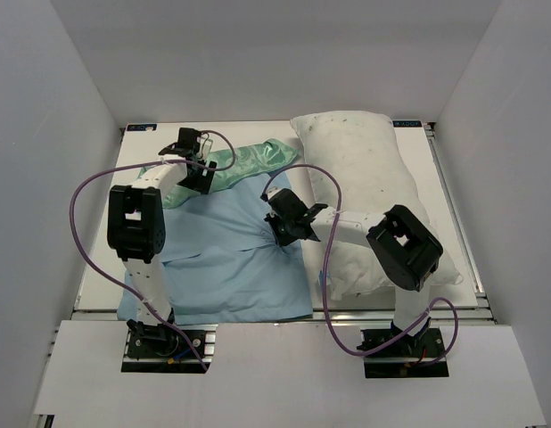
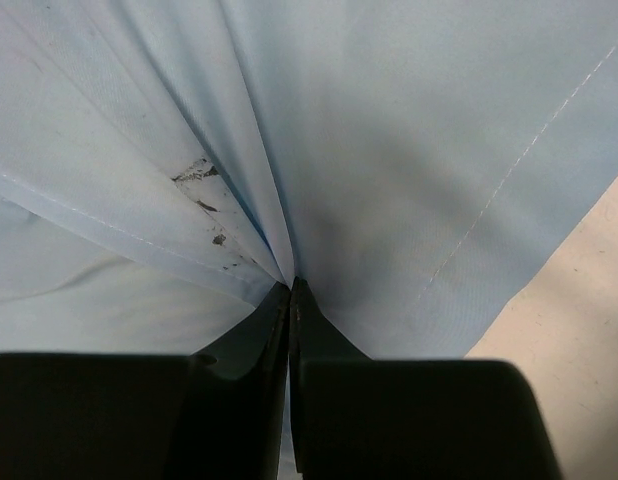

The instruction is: Put the pillow into the pillowcase

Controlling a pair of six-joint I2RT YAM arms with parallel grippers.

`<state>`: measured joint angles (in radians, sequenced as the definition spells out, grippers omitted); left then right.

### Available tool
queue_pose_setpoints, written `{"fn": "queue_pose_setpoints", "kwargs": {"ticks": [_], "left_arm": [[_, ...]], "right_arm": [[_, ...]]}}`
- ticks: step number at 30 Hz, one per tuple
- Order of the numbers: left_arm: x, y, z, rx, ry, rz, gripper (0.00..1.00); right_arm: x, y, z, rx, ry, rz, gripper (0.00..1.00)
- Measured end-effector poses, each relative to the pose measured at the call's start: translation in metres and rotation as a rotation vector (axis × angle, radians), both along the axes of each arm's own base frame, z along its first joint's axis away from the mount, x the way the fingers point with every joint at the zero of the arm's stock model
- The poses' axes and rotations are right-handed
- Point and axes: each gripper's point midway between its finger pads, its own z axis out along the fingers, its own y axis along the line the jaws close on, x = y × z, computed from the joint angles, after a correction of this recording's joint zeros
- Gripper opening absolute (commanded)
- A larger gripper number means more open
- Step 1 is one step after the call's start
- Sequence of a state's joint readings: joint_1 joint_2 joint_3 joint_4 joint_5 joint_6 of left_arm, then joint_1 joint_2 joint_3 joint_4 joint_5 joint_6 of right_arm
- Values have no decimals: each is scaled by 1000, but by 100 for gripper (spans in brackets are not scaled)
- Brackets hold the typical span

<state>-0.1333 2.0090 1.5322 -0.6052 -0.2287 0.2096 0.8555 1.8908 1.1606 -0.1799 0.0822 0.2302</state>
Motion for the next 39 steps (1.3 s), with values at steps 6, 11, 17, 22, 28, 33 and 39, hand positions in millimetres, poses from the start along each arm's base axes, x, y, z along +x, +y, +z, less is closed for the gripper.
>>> {"fn": "queue_pose_setpoints", "kwargs": {"ticks": [6, 11, 17, 22, 28, 33, 39], "left_arm": [[-5, 2, -10, 4, 24, -15, 98], [-9, 8, -24, 9, 54, 1, 79], [1, 30, -28, 19, 27, 89, 32], [20, 50, -22, 26, -32, 166, 0], [60, 58, 17, 27, -196, 195, 0], [149, 72, 89, 36, -508, 299, 97], [221, 115, 114, -35, -788, 501, 98]], "right_arm": [[0, 0, 0, 7, 7, -3, 4], [1, -1, 0, 9, 10, -6, 4], [0, -4, 0, 11, 15, -10, 4], [1, -4, 0, 13, 17, -14, 2], [0, -4, -1, 13, 21, -19, 0], [0, -4, -1, 12, 28, -20, 0], [0, -4, -1, 21, 40, -23, 0]]}}
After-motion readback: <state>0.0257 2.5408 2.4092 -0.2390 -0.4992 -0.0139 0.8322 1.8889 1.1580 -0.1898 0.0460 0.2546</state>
